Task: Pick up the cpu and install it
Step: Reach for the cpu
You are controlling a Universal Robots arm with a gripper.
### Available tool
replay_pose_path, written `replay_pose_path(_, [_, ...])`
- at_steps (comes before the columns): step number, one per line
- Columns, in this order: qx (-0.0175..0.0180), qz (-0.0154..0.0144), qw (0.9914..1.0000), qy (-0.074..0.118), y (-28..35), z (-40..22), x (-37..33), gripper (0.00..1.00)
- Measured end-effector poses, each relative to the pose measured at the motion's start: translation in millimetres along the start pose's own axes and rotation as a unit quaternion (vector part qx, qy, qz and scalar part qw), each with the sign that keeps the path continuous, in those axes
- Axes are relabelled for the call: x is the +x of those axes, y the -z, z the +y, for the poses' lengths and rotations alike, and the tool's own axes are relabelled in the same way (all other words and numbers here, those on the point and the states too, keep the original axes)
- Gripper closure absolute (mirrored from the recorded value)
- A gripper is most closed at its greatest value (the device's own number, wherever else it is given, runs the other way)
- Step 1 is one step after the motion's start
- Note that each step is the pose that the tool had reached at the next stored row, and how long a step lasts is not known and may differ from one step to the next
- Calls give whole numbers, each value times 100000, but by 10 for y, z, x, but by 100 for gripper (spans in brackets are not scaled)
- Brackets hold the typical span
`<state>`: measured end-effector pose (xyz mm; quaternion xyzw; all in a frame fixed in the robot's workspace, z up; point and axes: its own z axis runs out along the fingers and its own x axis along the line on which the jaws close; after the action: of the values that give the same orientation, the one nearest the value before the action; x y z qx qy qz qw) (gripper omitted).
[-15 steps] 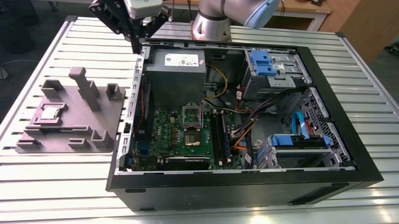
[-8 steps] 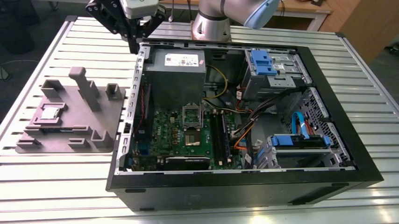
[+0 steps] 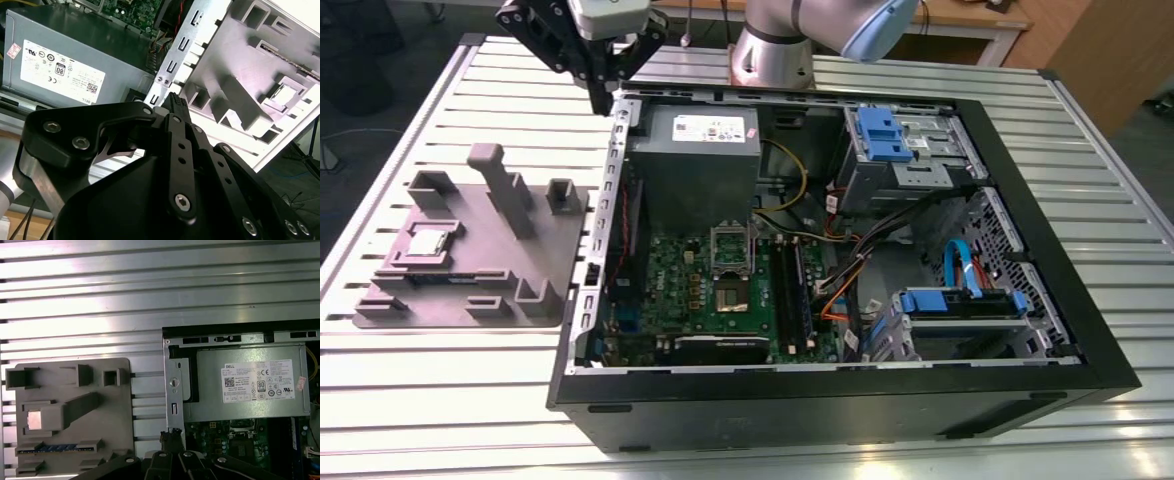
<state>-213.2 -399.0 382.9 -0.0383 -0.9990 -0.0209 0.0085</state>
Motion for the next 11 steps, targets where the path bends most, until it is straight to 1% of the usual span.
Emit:
replay_pose_path(3, [0,0,100000,1,0,-1,14,90])
replay_pose_path(11, [-2,-3,100000,0,-1,-2,23,90])
